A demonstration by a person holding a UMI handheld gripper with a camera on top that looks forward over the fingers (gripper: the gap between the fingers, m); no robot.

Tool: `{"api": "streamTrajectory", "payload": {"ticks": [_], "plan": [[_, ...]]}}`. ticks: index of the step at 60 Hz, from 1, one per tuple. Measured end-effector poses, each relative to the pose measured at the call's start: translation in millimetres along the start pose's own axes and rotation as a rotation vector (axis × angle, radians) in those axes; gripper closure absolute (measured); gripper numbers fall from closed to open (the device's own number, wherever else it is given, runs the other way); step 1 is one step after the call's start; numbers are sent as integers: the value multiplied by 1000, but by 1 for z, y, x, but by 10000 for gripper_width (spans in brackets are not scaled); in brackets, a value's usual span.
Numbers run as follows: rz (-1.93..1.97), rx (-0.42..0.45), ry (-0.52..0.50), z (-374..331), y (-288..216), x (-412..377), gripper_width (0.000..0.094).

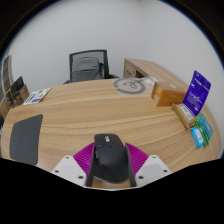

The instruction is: Arrange mouse

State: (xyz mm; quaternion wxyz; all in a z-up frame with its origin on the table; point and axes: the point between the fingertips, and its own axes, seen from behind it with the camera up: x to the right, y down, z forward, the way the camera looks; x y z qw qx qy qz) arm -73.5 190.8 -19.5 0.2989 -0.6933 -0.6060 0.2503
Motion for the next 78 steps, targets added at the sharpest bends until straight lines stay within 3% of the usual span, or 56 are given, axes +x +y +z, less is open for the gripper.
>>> {"api": "streamTrajectory", "payload": {"ticks": [7, 13, 22, 36, 50, 65, 78], "plan": [[41, -3, 42, -2, 1, 9, 505], [47, -14, 119, -9, 4, 20, 513], [63, 15, 131, -42, -25, 10, 512], [73, 103, 41, -103, -103, -69, 513], [14, 129, -81, -123, -130, -194, 512], [-56, 67, -159, -90, -77, -312, 514], [-81, -20, -127, -49, -3, -337, 511]]}}
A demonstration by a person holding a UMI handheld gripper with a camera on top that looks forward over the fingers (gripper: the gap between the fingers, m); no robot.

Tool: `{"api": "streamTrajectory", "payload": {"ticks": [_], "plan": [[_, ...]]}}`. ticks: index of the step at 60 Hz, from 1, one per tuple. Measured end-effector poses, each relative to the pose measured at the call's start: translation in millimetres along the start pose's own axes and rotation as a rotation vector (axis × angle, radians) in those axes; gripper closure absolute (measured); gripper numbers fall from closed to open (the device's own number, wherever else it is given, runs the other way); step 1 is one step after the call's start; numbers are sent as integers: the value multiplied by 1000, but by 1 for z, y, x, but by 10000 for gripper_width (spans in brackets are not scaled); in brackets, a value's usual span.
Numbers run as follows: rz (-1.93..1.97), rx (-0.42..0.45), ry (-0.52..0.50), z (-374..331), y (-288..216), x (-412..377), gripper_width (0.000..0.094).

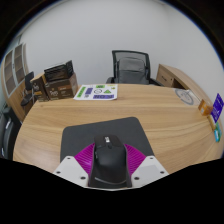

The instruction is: Arrange mouse

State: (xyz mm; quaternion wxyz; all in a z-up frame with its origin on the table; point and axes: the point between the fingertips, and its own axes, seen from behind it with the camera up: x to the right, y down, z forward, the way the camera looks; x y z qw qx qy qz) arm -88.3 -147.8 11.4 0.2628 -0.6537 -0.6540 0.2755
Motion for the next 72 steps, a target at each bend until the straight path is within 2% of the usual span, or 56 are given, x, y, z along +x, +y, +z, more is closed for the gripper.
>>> {"api": "streamTrajectory", "payload": {"ticks": [7, 15, 19, 23, 26, 27, 29, 37, 50, 61, 72], "plan": [[3, -33, 18, 12, 24, -1, 507], [-16, -5, 26, 11, 23, -1, 491], [-4, -4, 13, 12, 23, -3, 451], [-11, -13, 15, 12, 24, -2, 328], [-17, -19, 27, 10, 24, 1, 94], [-18, -19, 30, 8, 23, 3, 56], [-18, -16, 37, 3, 21, 5, 89], [8, -3, 47, -40, 4, 18, 83], [14, 48, 65, -176, -12, 61, 81], [33, 58, 84, -287, 16, 99, 80], [17, 62, 106, -365, 59, 131, 83]]}}
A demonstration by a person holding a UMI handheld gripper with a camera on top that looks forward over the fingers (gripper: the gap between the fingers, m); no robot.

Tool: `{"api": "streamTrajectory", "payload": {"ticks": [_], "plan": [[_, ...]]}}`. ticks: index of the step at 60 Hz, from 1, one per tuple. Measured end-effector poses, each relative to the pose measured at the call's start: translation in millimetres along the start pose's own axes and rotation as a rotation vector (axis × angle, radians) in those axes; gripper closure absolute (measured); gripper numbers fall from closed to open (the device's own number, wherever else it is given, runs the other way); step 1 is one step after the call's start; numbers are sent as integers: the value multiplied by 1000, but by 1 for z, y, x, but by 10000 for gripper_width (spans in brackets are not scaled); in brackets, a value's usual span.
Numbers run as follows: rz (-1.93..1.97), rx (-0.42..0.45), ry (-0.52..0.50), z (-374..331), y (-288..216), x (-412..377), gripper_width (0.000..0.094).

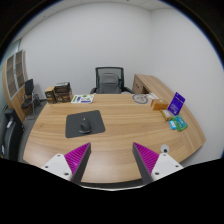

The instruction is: Arrange mouse

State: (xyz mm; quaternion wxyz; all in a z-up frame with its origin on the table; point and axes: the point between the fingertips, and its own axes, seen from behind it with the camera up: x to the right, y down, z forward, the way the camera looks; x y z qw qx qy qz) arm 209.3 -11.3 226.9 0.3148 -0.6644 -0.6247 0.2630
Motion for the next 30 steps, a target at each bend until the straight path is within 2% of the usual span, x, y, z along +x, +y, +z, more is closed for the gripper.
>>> {"api": "streamTrajectory", "payload": {"ticks": [11, 30], "plan": [[15, 7, -9, -50, 31, 20, 81], [23, 41, -6, -84, 55, 39, 80]]}}
